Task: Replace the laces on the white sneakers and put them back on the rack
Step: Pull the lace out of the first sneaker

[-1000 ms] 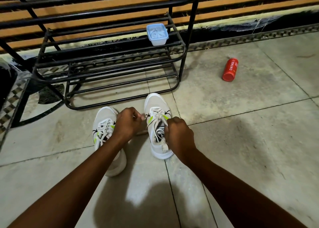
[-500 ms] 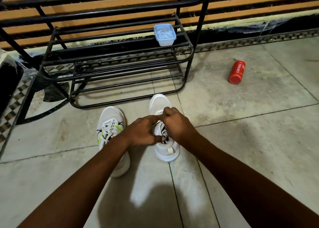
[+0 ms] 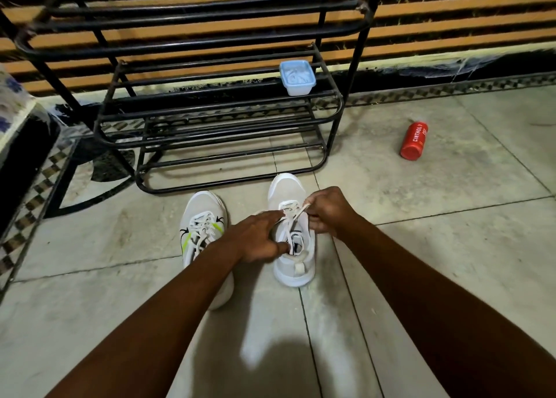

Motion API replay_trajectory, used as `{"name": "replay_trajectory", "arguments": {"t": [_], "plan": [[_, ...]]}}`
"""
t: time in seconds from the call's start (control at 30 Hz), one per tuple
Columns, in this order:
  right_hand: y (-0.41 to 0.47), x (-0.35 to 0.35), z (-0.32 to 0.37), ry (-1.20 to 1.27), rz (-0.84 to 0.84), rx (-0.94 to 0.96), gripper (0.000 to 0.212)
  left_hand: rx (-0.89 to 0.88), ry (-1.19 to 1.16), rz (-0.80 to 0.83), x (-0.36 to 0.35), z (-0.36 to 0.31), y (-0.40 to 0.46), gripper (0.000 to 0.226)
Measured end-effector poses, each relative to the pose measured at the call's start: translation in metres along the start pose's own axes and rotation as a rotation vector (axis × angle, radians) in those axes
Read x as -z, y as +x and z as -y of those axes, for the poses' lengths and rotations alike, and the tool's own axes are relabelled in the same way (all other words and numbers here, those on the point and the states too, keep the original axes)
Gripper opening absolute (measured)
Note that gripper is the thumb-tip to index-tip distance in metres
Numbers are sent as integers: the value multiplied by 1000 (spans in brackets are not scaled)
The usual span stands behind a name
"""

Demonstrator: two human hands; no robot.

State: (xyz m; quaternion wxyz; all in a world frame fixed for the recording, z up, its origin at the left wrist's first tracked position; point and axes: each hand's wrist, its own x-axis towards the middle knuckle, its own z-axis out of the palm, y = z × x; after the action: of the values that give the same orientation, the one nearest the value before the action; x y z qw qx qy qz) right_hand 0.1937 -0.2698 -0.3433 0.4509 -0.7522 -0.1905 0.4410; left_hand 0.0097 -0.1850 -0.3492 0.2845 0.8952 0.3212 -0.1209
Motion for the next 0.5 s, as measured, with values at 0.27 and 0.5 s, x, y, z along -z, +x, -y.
{"name": "replay_trajectory", "arguments": {"t": [0.27, 0.5], "plan": [[-24, 4, 24, -1013, 296, 623, 29, 21, 120, 58, 2, -16, -1, 82], [-17, -1, 12, -1172, 350, 597, 15, 14, 138, 20, -6, -16, -3, 69]]}}
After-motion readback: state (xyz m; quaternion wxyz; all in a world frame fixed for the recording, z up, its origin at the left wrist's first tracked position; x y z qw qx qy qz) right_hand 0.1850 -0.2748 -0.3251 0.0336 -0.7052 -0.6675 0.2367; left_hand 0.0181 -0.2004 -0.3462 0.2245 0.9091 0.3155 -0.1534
